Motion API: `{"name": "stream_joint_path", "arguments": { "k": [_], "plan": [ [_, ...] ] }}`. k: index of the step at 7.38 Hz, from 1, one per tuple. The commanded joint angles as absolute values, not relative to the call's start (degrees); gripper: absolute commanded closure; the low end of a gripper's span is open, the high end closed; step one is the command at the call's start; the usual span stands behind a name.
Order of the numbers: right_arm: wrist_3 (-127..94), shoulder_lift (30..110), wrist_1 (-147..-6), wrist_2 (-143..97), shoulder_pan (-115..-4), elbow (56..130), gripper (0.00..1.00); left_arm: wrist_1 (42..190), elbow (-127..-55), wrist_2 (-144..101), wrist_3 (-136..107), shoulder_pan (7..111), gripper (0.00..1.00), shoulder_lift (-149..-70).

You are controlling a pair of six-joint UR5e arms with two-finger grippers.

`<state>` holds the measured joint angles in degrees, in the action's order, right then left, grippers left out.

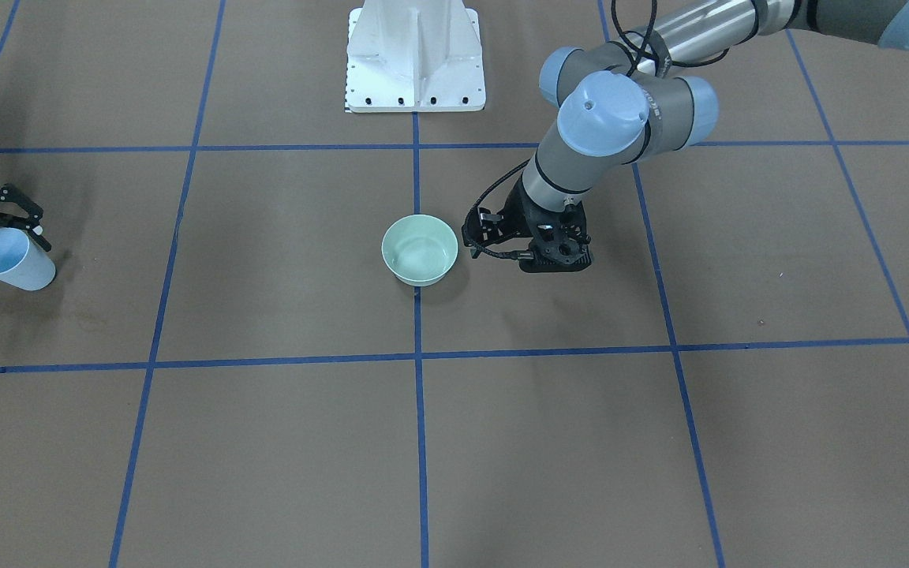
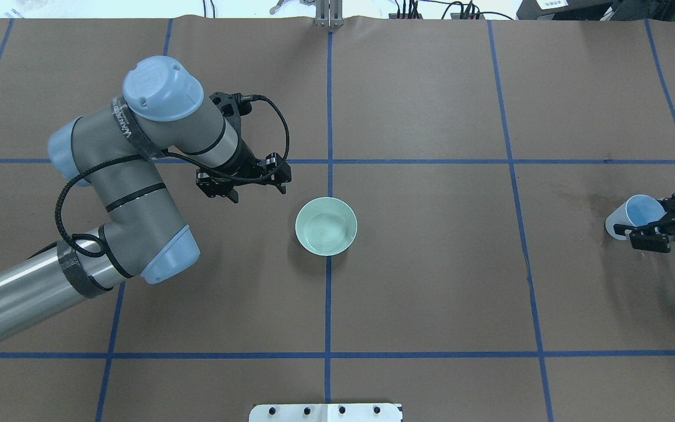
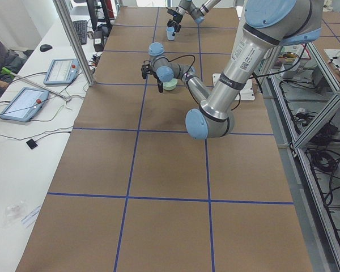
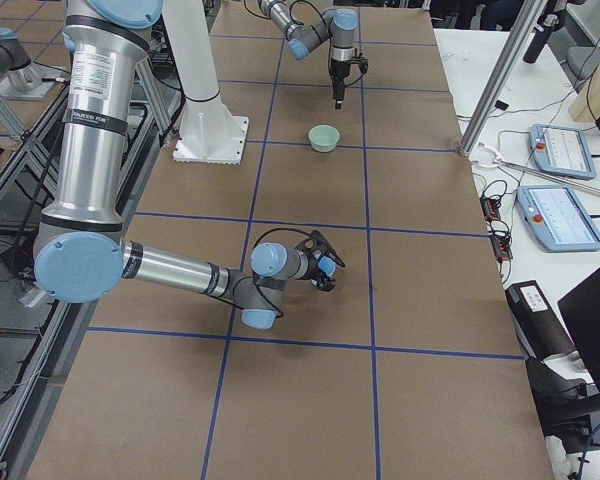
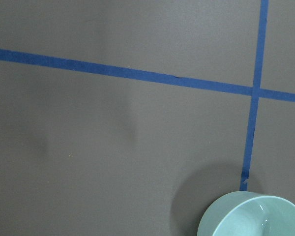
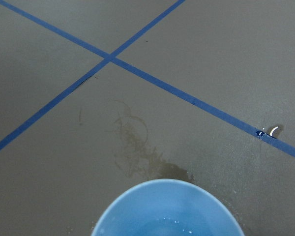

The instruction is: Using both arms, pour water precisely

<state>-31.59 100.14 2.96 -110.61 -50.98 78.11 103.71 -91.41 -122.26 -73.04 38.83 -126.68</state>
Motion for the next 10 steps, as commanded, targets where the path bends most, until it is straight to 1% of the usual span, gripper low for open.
{"name": "stream_joint_path", "arguments": {
  "k": [1,3,7,8,9,10],
  "plan": [
    [-31.64,100.19,3.08,-110.65,-50.98,78.13,0.06,103.71,-91.41,-122.26,-73.04,38.85,0.0,-126.74],
    [-31.55,100.81,4.39,-110.65,-51.06,78.05,0.1,103.71,-91.41,-122.26,-73.04,38.85,0.0,-126.74],
    [-31.64,100.9,4.83,-110.57,-51.06,77.78,0.11,103.71,-91.49,-122.26,-73.04,38.85,0.0,-126.74],
    [-31.64,100.81,4.83,-110.57,-51.06,77.78,0.2,103.71,-91.41,-122.17,-73.04,38.85,0.0,-126.65],
    [-31.64,100.81,4.83,-110.65,-51.06,77.96,0.31,103.71,-91.41,-122.17,-73.04,38.76,0.0,-126.65],
    [-31.64,100.46,4.75,-110.65,-51.15,78.39,0.38,103.71,-91.41,-122.25,-73.04,38.76,0.0,-126.65]
  ]
}}
